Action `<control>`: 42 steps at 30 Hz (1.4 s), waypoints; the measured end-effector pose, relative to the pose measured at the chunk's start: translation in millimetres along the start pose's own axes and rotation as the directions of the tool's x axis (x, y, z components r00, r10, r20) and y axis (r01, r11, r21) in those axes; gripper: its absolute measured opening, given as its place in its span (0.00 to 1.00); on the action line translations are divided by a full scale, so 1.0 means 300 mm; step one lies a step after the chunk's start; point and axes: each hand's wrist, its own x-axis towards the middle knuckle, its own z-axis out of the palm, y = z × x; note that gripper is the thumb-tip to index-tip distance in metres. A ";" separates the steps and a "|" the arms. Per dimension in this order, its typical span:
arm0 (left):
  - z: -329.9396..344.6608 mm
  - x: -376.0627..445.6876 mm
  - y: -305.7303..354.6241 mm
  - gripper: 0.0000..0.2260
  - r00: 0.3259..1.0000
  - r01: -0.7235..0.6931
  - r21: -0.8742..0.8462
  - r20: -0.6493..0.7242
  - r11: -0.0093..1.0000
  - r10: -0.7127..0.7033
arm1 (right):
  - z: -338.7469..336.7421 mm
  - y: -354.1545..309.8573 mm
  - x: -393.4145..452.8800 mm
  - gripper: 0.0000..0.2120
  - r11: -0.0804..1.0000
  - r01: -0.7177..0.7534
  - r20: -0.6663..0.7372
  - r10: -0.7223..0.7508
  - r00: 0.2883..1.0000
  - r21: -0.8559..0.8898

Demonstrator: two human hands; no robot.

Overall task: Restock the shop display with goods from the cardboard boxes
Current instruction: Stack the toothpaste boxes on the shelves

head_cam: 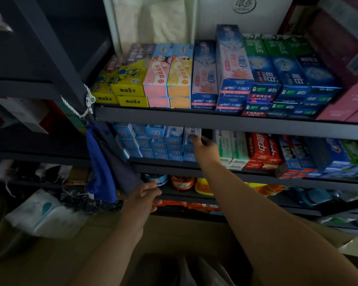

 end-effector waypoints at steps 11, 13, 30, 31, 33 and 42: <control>-0.026 0.000 -0.025 0.04 0.999 -0.004 0.058 -0.043 0.998 0.007 | -0.017 -0.027 0.037 0.20 0.993 0.109 0.112 -0.104 0.988 -0.042; -0.031 -0.001 -0.030 0.04 0.999 0.005 0.051 -0.041 0.999 -0.003 | -0.014 -0.007 0.024 0.27 0.973 0.193 0.159 -0.172 0.972 -0.129; -0.035 -0.003 -0.069 0.04 0.998 0.055 -0.021 -0.034 0.998 -0.056 | 0.006 0.075 0.021 0.25 0.993 0.104 0.137 -0.095 0.986 -0.057; -0.036 -0.003 -0.071 0.04 0.997 0.060 -0.024 -0.036 0.998 -0.061 | 0.004 0.076 0.021 0.26 0.992 0.119 0.145 -0.114 0.983 -0.029; -0.038 -0.005 -0.075 0.04 0.997 0.071 -0.020 -0.036 0.997 -0.072 | -0.001 0.071 0.011 0.29 0.985 0.169 0.159 -0.173 0.972 0.036; -0.045 0.015 -0.098 0.05 0.994 0.100 -0.039 -0.039 0.994 -0.102 | -0.007 0.047 0.033 0.23 0.931 0.327 0.098 -0.315 0.944 -0.159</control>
